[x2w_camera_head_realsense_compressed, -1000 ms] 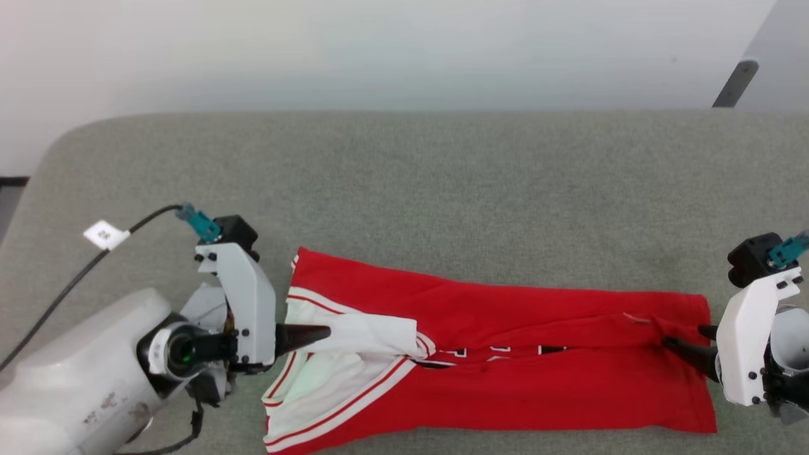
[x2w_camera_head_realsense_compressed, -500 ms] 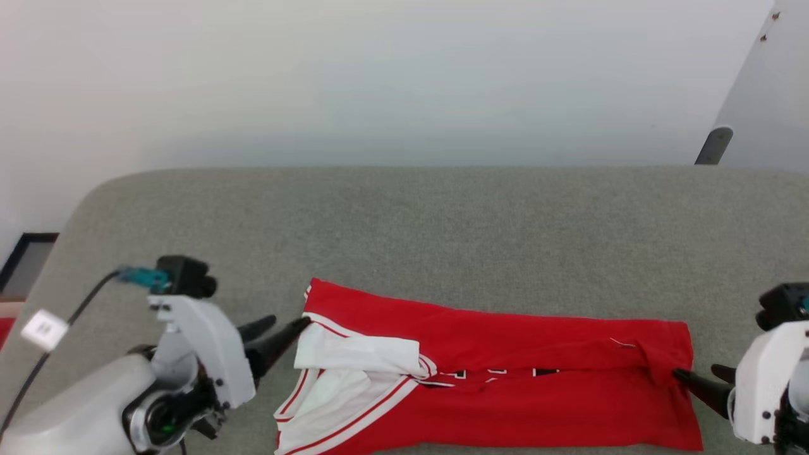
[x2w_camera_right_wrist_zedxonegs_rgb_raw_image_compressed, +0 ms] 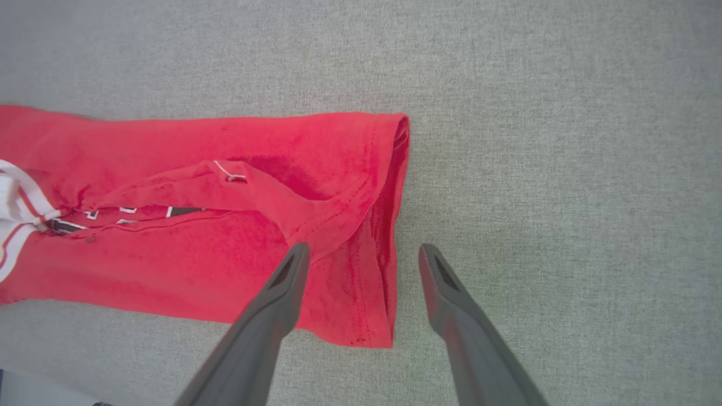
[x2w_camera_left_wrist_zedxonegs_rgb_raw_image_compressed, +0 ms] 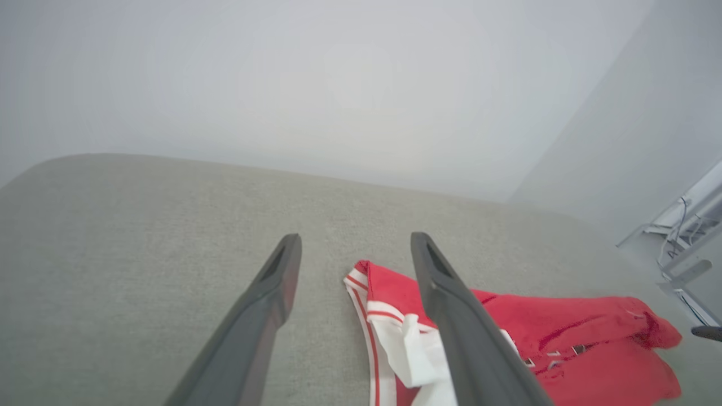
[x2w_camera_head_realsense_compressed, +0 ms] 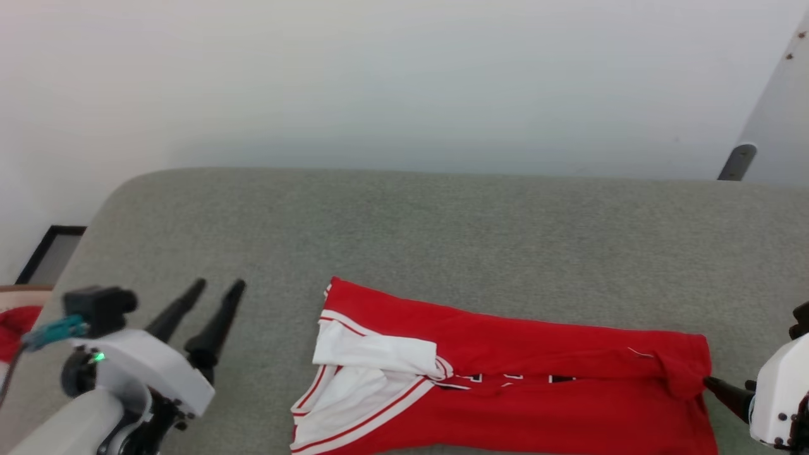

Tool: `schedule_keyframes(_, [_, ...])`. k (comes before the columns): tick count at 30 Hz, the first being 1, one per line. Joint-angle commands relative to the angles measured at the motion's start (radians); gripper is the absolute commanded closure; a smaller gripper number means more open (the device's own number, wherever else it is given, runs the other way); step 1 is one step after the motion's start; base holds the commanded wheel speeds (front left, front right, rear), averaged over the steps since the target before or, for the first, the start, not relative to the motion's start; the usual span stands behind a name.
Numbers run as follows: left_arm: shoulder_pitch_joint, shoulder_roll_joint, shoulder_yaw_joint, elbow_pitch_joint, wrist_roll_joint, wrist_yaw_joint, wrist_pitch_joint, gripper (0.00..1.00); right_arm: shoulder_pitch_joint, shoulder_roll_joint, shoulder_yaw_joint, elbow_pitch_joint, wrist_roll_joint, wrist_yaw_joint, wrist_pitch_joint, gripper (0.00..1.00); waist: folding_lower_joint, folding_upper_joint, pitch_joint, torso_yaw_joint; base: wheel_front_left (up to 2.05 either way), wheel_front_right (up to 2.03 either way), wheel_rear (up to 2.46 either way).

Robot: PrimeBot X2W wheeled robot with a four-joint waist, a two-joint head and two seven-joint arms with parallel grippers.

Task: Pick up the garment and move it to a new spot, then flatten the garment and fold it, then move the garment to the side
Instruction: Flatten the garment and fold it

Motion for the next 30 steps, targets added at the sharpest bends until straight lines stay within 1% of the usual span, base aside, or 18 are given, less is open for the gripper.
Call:
schedule_keyframes(1, [0.054, -0.021, 0.063, 0.005, 0.039, 0.005, -0.004, 0.0, -0.015, 0.008, -0.012, 0.003, -0.014, 0.0, 0.009, 0.0, 0.0, 0.0, 0.005, 0.016, 0.0, 0.0, 0.0])
schedule_keyframes(3, [0.123, -0.057, 0.175, -0.002, 0.124, 0.004, -0.002, 0.0, -0.029, 0.01, -0.028, 0.012, -0.027, 0.0, 0.025, 0.0, 0.0, 0.0, 0.01, 0.026, 0.0, 0.0, 0.0])
schedule_keyframes(6, [0.217, -0.118, 0.32, -0.01, 0.227, -0.022, -0.003, 0.0, -0.052, 0.016, -0.051, 0.036, -0.053, 0.0, 0.056, 0.0, 0.0, 0.0, 0.019, 0.041, 0.0, 0.0, 0.0])
schedule_keyframes(9, [0.298, -0.175, 0.414, -0.012, 0.3, -0.049, -0.003, 0.0, -0.073, 0.019, -0.07, 0.064, -0.078, 0.0, 0.093, 0.0, 0.0, 0.0, 0.031, 0.057, 0.0, 0.0, 0.0])
schedule_keyframes(11, [0.323, -0.201, 0.467, -0.022, 0.35, -0.064, -0.003, 0.0, -0.09, 0.023, -0.081, 0.081, -0.087, 0.0, 0.11, 0.0, 0.0, 0.0, 0.045, 0.067, 0.0, 0.0, 0.0])
schedule_keyframes(15, [0.366, -0.256, 0.565, -0.042, 0.455, -0.082, -0.003, 0.0, -0.111, 0.032, -0.094, 0.126, -0.116, 0.0, 0.136, 0.0, 0.0, 0.0, 0.071, 0.087, 0.0, 0.0, 0.0])
schedule_keyframes(18, [0.39, -0.3, 0.628, -0.059, 0.509, -0.094, -0.003, 0.0, -0.125, 0.038, -0.104, 0.161, -0.135, 0.0, 0.15, 0.0, 0.0, 0.0, 0.089, 0.101, 0.0, 0.0, 0.0])
schedule_keyframes(23, [0.417, -0.359, 0.7, -0.075, 0.565, -0.104, -0.003, 0.0, -0.143, 0.051, -0.114, 0.228, -0.146, 0.0, 0.152, 0.0, 0.0, 0.0, 0.114, 0.117, 0.0, 0.0, 0.0])
schedule_keyframes(26, [0.424, -0.388, 0.732, -0.089, 0.591, -0.105, -0.003, 0.0, -0.148, 0.053, -0.082, 0.265, -0.134, 0.0, 0.156, 0.0, 0.0, 0.0, 0.125, 0.125, 0.0, 0.0, 0.0])
schedule_keyframes(27, [0.427, -0.397, 0.738, -0.095, 0.594, -0.105, -0.003, 0.0, -0.149, 0.053, -0.066, 0.277, -0.126, 0.0, 0.156, 0.23, 0.0, 0.0, 0.128, 0.126, 0.0, 0.0, 0.0])
schedule_keyframes(28, [0.43, -0.401, 0.742, -0.101, 0.601, -0.105, -0.003, 0.0, -0.148, 0.053, -0.047, 0.282, -0.11, 0.0, 0.155, 0.57, 0.0, 0.0, 0.132, 0.128, 0.0, 0.0, 0.0])
schedule_keyframes(29, [0.432, -0.407, 0.747, -0.108, 0.598, -0.105, -0.003, 0.0, -0.148, 0.053, -0.027, 0.287, -0.093, 0.0, 0.154, 1.0, 0.0, 0.0, 0.136, 0.13, 0.0, 0.0, 0.0])
schedule_keyframes(30, [0.435, -0.413, 0.751, -0.114, 0.595, -0.105, -0.003, 0.0, -0.147, 0.045, -0.01, 0.293, -0.078, 0.0, 0.152, 1.0, 0.0, 0.0, 0.139, 0.131, 0.0, 0.0, 0.0])
